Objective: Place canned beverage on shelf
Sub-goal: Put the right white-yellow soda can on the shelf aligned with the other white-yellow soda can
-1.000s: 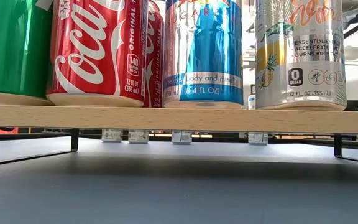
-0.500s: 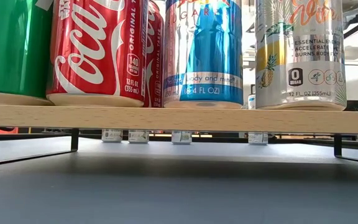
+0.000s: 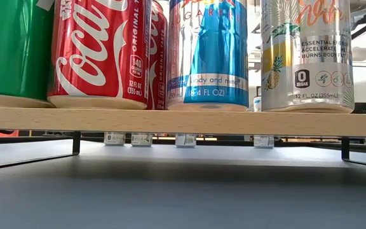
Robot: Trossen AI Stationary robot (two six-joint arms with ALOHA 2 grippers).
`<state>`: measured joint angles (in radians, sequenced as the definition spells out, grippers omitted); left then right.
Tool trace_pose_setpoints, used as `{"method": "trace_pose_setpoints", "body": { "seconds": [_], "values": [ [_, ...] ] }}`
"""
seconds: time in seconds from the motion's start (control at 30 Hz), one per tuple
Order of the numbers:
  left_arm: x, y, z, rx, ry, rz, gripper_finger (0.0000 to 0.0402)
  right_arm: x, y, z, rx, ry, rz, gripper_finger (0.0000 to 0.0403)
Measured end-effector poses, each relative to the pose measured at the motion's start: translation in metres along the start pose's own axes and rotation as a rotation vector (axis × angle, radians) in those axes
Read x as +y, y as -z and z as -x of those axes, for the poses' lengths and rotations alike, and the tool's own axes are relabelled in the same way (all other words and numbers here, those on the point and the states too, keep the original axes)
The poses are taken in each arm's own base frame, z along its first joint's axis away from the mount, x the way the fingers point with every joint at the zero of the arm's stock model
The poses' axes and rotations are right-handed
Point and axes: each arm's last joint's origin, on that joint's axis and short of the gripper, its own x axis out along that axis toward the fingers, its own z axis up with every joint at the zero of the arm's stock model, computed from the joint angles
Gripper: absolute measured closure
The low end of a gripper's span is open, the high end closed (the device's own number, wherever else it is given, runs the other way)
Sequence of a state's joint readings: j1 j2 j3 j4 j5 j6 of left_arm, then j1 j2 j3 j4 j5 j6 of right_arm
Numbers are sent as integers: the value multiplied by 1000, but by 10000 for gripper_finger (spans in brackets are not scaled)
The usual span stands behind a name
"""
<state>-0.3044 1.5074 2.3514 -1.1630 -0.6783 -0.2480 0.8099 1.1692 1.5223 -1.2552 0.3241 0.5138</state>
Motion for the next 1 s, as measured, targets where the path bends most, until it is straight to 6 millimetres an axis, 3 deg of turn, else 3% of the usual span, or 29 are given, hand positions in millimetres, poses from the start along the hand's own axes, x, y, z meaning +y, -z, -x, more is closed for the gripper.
{"method": "trace_pose_setpoints", "body": {
  "seconds": [0.17,0.47,0.6,0.73,1.0],
  "values": [
    [4,-1,-16,25,16,41,93,-29,16,48,-174,-26,-144,102],
    [1,1,-89,48,13,-1,93,-76,48,106,-443,45,-160,102],
    [5,-1,-122,20,72,-4,93,-89,60,120,-508,76,-128,102],
    [25,4,-149,70,71,-9,93,-99,68,129,-552,103,-141,102],
    [80,19,-170,261,-2,-165,93,-107,73,131,-590,276,-175,102]
  ]
}}
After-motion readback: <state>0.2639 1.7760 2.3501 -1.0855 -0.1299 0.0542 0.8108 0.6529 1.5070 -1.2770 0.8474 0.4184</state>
